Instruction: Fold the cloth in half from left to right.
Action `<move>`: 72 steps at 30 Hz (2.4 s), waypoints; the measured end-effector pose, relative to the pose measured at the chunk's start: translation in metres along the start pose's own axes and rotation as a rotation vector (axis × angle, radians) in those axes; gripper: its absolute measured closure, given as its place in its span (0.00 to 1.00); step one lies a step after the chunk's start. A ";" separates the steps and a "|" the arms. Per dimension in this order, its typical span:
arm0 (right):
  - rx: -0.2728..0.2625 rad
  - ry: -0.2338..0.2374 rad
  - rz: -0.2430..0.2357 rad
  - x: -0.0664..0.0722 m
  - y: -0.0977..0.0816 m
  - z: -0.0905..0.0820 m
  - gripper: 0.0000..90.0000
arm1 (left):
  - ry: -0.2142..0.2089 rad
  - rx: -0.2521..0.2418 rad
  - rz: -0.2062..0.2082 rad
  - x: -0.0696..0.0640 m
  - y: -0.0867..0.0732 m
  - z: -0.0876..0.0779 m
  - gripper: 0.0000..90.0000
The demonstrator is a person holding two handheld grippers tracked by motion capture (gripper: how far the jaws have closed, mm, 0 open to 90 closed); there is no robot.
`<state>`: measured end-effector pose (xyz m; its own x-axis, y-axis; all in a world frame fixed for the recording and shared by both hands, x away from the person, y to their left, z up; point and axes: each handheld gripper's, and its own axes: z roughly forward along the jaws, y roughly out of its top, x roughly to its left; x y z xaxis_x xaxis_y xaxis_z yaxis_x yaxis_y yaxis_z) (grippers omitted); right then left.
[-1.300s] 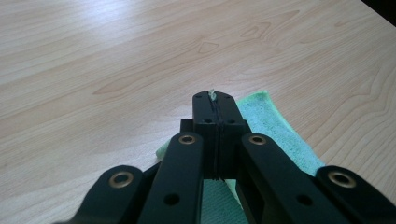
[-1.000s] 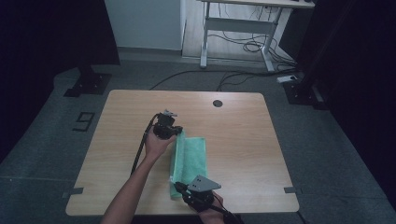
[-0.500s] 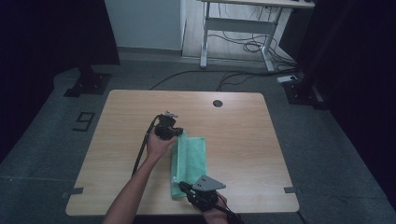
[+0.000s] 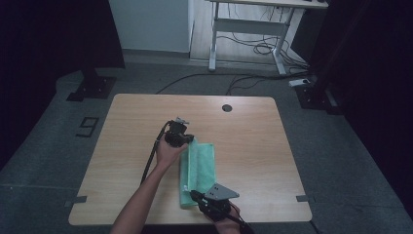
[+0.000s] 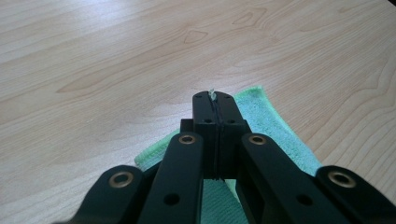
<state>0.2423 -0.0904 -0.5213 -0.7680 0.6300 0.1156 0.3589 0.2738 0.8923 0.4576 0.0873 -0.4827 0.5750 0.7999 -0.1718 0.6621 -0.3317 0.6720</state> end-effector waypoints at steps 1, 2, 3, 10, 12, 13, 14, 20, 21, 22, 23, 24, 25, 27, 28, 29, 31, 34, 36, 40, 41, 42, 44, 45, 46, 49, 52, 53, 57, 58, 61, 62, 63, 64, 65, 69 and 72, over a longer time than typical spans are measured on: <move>0.003 0.000 -0.001 0.000 0.000 0.000 0.96 | -0.001 -0.001 -0.001 0.000 0.000 0.001 0.99; 0.004 0.000 -0.001 0.000 -0.001 0.000 0.96 | -0.001 -0.001 0.001 -0.001 0.000 0.002 1.00; 0.004 -0.002 0.000 0.000 -0.001 0.001 0.96 | -0.002 0.001 0.001 -0.001 0.000 0.002 0.99; 0.004 -0.003 0.014 -0.004 -0.004 -0.002 0.96 | -0.002 0.003 -0.003 -0.002 -0.001 0.005 0.99; 0.008 -0.006 0.016 -0.005 -0.006 -0.003 0.95 | -0.003 0.004 -0.001 -0.003 -0.001 0.006 0.99; 0.009 -0.006 0.018 -0.005 -0.006 -0.003 0.95 | -0.003 0.005 -0.001 -0.003 -0.001 0.007 0.99; 0.011 -0.006 0.019 -0.006 -0.007 -0.003 0.95 | -0.005 0.007 0.002 -0.004 0.000 0.007 0.99; 0.016 -0.007 0.028 -0.008 -0.010 -0.004 0.95 | -0.007 0.011 0.009 -0.007 0.000 0.011 0.99; 0.015 -0.008 0.027 -0.008 -0.010 -0.004 0.95 | -0.007 0.012 0.013 -0.007 0.000 0.011 0.99; 0.016 -0.009 0.027 -0.008 -0.010 -0.004 0.95 | -0.007 0.012 0.013 -0.007 0.000 0.011 0.99; 0.016 -0.010 0.026 -0.008 -0.010 -0.005 0.95 | -0.007 0.013 0.012 -0.008 0.001 0.012 0.99; 0.015 -0.012 0.027 -0.008 -0.011 -0.005 0.95 | -0.005 0.014 0.013 -0.009 0.001 0.012 0.99; 0.014 -0.013 0.027 -0.009 -0.011 -0.005 0.95 | -0.005 0.015 0.013 -0.009 0.002 0.013 0.99; 0.014 -0.013 0.026 -0.009 -0.011 -0.006 0.95 | -0.009 0.015 0.011 -0.010 0.002 0.014 0.99; 0.014 -0.014 0.027 -0.009 -0.011 -0.006 0.95 | -0.007 0.019 0.014 -0.011 0.002 0.016 0.99; 0.012 -0.014 0.029 -0.010 -0.012 -0.007 0.95 | -0.008 0.020 0.015 -0.012 0.002 0.017 0.99; 0.014 -0.015 0.032 -0.010 -0.013 -0.007 0.95 | -0.010 0.024 0.017 -0.013 0.002 0.019 0.99; 0.014 -0.013 0.033 -0.011 -0.013 -0.008 0.95 | -0.013 0.028 0.020 -0.015 0.002 0.021 0.99; 0.011 -0.016 0.035 -0.011 -0.013 -0.009 0.95 | -0.011 0.030 0.020 -0.015 0.002 0.023 0.99; 0.014 -0.023 0.041 -0.015 -0.014 -0.011 0.95 | -0.008 0.034 0.018 -0.015 0.003 0.028 0.99; 0.015 -0.026 0.045 -0.016 -0.015 -0.011 0.95 | -0.005 0.035 0.015 -0.015 0.003 0.029 0.99; 0.017 -0.028 0.049 -0.017 -0.016 -0.011 0.95 | -0.005 0.036 0.013 -0.015 0.004 0.030 0.99; 0.019 -0.032 0.055 -0.019 -0.017 -0.011 0.95 | -0.006 0.039 0.015 -0.015 0.005 0.031 0.99; 0.019 -0.033 0.055 -0.020 -0.017 -0.012 0.95 | -0.005 0.039 0.016 -0.015 0.006 0.032 0.99; 0.019 -0.033 0.057 -0.020 -0.017 -0.012 0.95 | -0.004 0.041 0.018 -0.016 0.007 0.032 0.99; 0.019 -0.037 0.062 -0.021 -0.018 -0.012 0.95 | 0.000 0.052 0.022 -0.017 0.008 0.034 0.99; 0.023 -0.040 0.066 -0.023 -0.019 -0.013 0.95 | 0.003 0.055 0.024 -0.018 0.008 0.037 0.99; 0.029 -0.040 0.074 -0.025 -0.021 -0.013 0.95 | 0.009 0.066 0.027 -0.020 0.008 0.040 0.99; 0.042 -0.048 0.084 -0.027 -0.024 -0.012 0.95 | 0.010 0.071 0.032 -0.021 0.009 0.045 0.99; 0.045 -0.050 0.085 -0.028 -0.025 -0.011 0.94 | 0.009 0.072 0.032 -0.021 0.008 0.046 0.99; 0.049 -0.053 0.085 -0.028 -0.026 -0.010 0.94 | 0.007 0.076 0.027 -0.022 0.008 0.050 0.99; 0.052 -0.054 0.082 -0.028 -0.027 -0.010 0.94 | 0.005 0.077 0.029 -0.022 0.008 0.051 0.99; 0.053 -0.055 0.082 -0.028 -0.027 -0.010 0.94 | 0.005 0.079 0.030 -0.022 0.008 0.052 0.99; 0.055 -0.055 0.083 -0.028 -0.027 -0.010 0.94 | 0.005 0.079 0.030 -0.022 0.008 0.052 0.99; 0.057 -0.057 0.083 -0.028 -0.028 -0.009 0.94 | 0.004 0.080 0.032 -0.023 0.008 0.054 0.99; 0.067 -0.055 0.093 -0.030 -0.029 -0.009 0.94 | 0.010 0.085 0.032 -0.024 0.007 0.057 0.98; 0.063 -0.060 0.092 -0.031 -0.029 -0.010 0.94 | 0.012 0.080 0.027 -0.024 0.007 0.058 0.98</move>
<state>0.2507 -0.1250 -0.5467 -0.6981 0.6961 0.1677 0.4603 0.2570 0.8497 0.4765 0.0368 -0.5153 0.5875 0.7960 -0.1459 0.6834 -0.3915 0.6162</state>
